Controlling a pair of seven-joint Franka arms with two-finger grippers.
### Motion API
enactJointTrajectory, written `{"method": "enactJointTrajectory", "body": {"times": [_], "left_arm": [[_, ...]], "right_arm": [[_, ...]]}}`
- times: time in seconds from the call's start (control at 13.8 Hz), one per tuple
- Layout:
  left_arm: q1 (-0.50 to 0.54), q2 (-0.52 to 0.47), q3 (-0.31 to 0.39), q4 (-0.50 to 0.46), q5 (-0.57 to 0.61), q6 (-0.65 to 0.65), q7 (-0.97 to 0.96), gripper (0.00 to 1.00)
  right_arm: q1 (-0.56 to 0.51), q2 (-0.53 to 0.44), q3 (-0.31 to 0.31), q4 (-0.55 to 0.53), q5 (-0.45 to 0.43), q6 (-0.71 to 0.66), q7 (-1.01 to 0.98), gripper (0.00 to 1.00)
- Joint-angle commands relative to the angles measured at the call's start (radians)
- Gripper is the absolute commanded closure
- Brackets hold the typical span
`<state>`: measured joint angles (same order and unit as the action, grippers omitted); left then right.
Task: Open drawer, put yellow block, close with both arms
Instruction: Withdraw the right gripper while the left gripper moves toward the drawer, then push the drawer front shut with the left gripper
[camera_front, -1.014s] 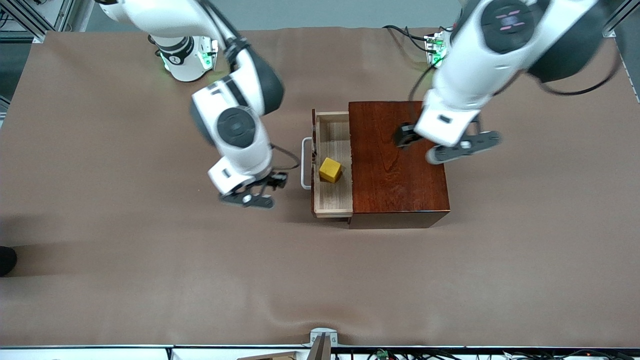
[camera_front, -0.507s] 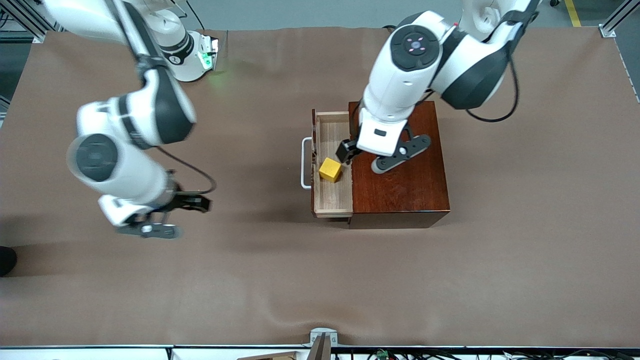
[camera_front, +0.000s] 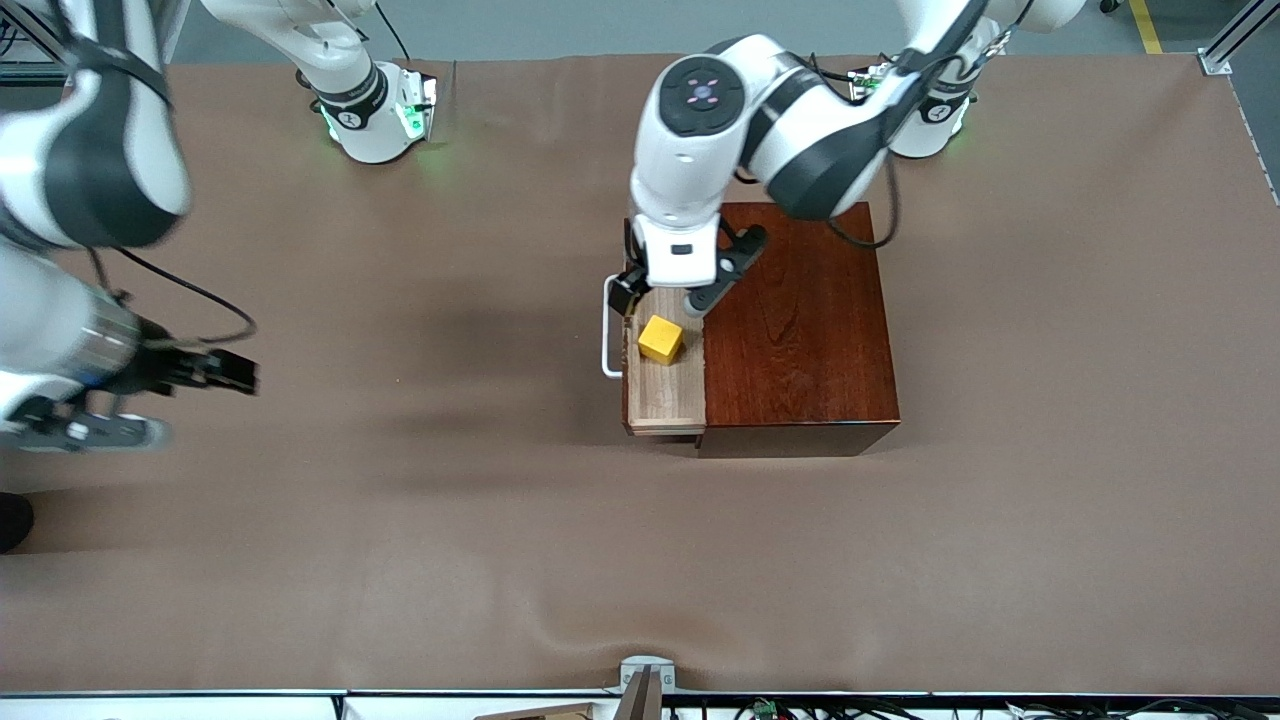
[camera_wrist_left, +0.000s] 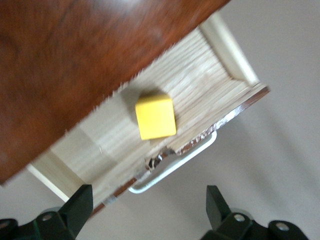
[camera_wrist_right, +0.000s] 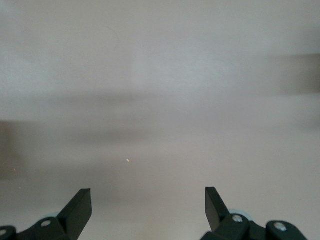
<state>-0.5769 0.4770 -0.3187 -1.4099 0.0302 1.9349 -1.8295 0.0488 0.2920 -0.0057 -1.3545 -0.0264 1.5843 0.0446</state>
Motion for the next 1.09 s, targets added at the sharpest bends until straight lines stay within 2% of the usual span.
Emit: {"method": "enactJointTrajectory", "body": {"times": [0.0,0.29,0.58,0.87,1.01], "left_arm": [[-0.049,0.07,0.012,0.032,0.036,0.054,-0.182,0.0],[-0.081,0.136,0.012,0.037,0.069,0.125,-0.466,0.0],[-0.119,0.196,0.047,0.042,0.099,0.162,-0.723,0.0],[-0.13,0.213,0.075,0.04,0.112,0.176,-0.766,0.0],[-0.144,0.219,0.075,0.036,0.186,0.171,-0.763,0.0]], "right_arm": [[-0.043,-0.088,0.024,-0.032,-0.012,-0.049,-0.015,0.0],[-0.072,-0.175,0.023,-0.051,-0.01,-0.119,-0.022,0.0],[-0.08,-0.289,0.023,-0.172,-0.001,-0.07,-0.022,0.0],[-0.087,-0.303,0.013,-0.176,0.0,-0.084,-0.02,0.0],[-0.086,-0.303,0.013,-0.172,0.0,-0.09,-0.02,0.0]]}}
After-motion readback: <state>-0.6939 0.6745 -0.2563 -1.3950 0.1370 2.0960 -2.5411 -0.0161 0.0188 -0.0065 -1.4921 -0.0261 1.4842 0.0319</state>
